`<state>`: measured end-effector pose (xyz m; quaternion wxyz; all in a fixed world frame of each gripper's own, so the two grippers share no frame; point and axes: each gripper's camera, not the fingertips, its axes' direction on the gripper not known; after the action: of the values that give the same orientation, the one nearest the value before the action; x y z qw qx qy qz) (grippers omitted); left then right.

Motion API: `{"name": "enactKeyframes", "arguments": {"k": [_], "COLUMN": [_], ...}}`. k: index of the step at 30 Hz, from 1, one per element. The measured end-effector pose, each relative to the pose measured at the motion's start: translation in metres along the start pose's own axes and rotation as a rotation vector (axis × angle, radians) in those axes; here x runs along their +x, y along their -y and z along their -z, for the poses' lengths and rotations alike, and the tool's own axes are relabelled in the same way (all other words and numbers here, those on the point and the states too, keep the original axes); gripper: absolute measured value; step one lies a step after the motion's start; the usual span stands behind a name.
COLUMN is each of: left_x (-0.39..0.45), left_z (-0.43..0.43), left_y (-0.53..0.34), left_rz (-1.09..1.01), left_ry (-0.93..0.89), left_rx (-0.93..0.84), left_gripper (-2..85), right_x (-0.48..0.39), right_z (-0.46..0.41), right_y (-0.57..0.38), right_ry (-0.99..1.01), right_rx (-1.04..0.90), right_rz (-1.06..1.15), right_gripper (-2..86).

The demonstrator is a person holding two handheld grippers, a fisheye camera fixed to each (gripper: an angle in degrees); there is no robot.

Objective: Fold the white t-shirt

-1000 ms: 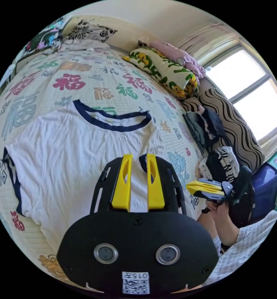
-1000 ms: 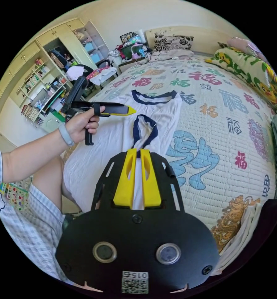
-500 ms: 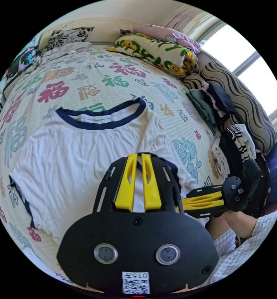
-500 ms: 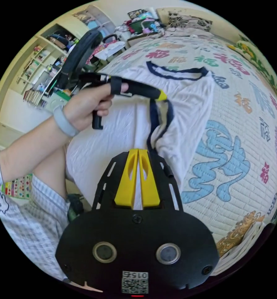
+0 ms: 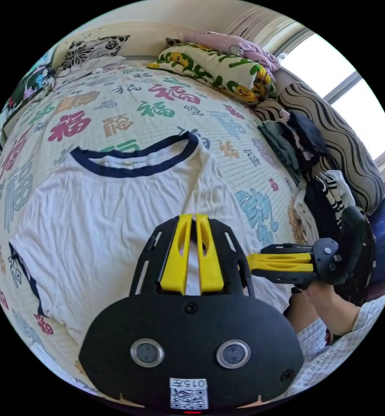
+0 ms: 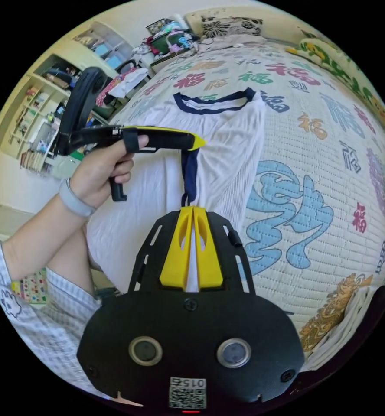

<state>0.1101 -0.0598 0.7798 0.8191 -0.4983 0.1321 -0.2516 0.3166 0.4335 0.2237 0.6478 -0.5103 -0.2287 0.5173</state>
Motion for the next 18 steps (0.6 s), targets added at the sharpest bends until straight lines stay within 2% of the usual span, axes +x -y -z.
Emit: {"name": "enactKeyframes", "arguments": {"k": [5,9,11,14,18], "left_x": [-0.044,-0.095,-0.135,-0.172,-0.207], "left_z": [0.025,0.061,0.079,0.087,0.073], "left_y": [-0.060,-0.125,-0.170,-0.211,-0.226], "left_rz": [0.093,0.245,0.382,0.481,0.534], "left_ry": [-0.080,-0.049,0.015,0.105,0.026], "left_rx": [0.122,0.273,0.364,0.440,0.470], "left_gripper": [1.7,3.7,5.3,6.2,7.7], "right_x": [-0.022,-0.050,-0.070,-0.112,-0.187], "right_z": [0.015,0.040,0.050,0.054,0.033], "right_y": [0.011,0.031,0.045,0.080,0.144], "right_ry": [-0.030,-0.091,-0.081,-0.041,-0.033], "right_rx": [0.022,0.064,0.092,0.106,0.042], "right_rz": [-0.026,0.002,0.051,0.159,0.308], "right_gripper": [-0.5,-0.4,-0.4,-0.1,1.2]}}
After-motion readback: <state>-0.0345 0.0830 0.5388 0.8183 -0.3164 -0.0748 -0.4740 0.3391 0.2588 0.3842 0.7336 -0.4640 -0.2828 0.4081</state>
